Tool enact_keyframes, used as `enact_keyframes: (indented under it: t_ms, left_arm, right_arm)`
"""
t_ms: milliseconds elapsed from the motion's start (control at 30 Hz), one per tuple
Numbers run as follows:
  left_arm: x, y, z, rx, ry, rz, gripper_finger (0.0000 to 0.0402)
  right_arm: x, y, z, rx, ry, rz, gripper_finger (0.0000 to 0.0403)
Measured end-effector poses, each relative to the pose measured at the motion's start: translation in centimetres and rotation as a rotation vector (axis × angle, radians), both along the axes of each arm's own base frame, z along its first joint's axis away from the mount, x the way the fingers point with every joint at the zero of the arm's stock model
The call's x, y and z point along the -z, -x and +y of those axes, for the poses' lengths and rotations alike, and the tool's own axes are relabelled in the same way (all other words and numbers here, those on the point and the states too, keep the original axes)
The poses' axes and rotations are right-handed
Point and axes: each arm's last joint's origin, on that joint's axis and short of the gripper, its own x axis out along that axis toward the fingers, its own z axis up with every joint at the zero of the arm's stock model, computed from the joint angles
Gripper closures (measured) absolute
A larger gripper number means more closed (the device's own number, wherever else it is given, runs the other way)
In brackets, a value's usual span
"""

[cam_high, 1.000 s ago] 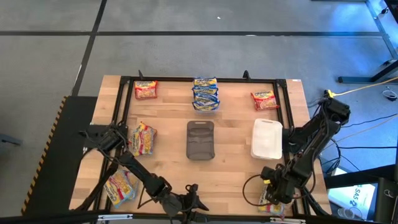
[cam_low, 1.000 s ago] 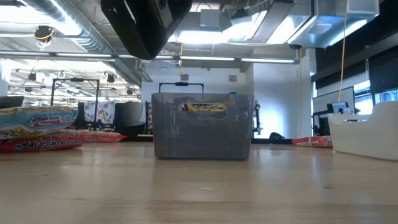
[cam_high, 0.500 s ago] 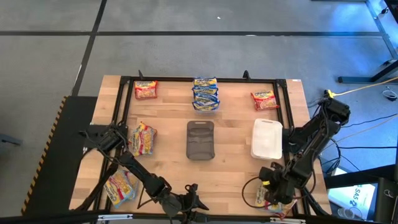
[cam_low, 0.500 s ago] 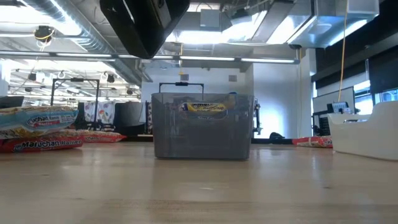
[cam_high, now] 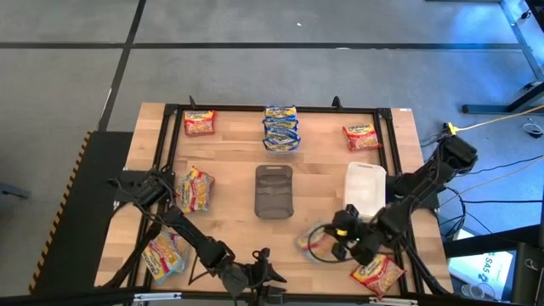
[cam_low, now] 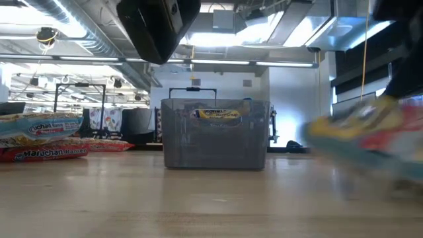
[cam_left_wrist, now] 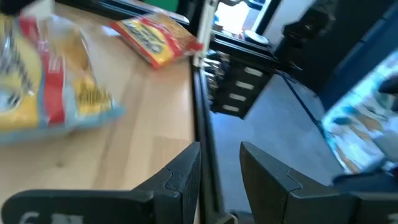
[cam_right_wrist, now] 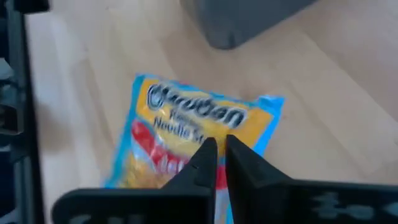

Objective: Sort Maruchan noodles
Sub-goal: Put the light blue noodle pack into the black bin

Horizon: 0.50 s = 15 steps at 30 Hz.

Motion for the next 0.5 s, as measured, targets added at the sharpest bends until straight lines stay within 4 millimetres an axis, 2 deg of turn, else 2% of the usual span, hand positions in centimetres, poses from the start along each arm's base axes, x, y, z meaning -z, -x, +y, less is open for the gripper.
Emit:
enact_keyframes:
  t_ms: [133, 367, 500]
  left_arm:
    - [0.0, -0.4, 0.6, -0.041, -0.002, -0.005, 0.0294]
    - [0.2, -1.4, 1.9, -0.084, 0.008, 0.000, 0.0294]
    - [1.4, -2.2, 2.9, -0.121, 0.012, 0.031, 0.0294]
  right_arm:
    - [0.8, -1.0, -0.7, -0.010, 0.003, 0.060, 0.0356]
    - [2.1, -1.6, -0.1, -0.127, 0.034, 0.104, 0.0222]
    - [2.9, -1.9, 0.2, -0.148, 0.055, 0.114, 0.0163]
